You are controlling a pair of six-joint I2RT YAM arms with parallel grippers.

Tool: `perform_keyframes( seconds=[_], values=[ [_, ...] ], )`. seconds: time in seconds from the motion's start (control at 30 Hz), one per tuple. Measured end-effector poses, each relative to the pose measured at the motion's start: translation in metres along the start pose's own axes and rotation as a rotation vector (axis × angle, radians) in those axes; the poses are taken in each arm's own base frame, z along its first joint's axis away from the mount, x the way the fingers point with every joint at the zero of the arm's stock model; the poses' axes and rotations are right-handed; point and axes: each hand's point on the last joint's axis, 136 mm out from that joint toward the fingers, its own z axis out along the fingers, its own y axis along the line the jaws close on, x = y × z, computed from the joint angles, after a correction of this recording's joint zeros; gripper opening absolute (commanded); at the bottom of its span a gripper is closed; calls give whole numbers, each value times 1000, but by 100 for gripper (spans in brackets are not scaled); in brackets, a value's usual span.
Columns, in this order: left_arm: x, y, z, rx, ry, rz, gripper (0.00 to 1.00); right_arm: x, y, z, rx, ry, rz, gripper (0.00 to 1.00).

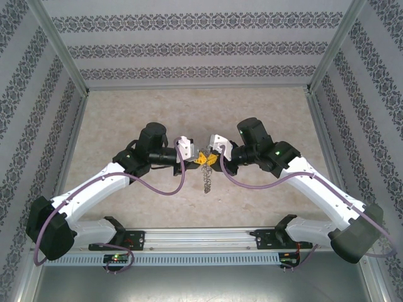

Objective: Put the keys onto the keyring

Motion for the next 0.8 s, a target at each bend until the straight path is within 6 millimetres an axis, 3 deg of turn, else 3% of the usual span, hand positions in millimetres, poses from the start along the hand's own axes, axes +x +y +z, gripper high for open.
perform_keyframes(
  seconds=[0.1,0.17,0.23,0.4,0.43,0.67,0.8],
  values=[
    [2,-1,1,1,-3,-8,0,1,0,1,0,1,-9,14],
    [3,-1,0,-1,-6,-11,0,1,-1,1,3,1,-18,3],
    [3,-1,0,-7,-10,-14,0,1,0,0,3,1,-22,0],
    [3,-2,0,-5,-9,-17,1,2,1,0,21,14,-46,0],
    [4,-2,0,-3,-4,-17,7,2,2,0,27,20,-55,0],
    [-2,-5,-2,34,54,24,14,-5,7,-4,74,83,-114,0],
    [0,-4,-3,40,77,40,14,-8,7,-5,87,106,-128,0]
  ],
)
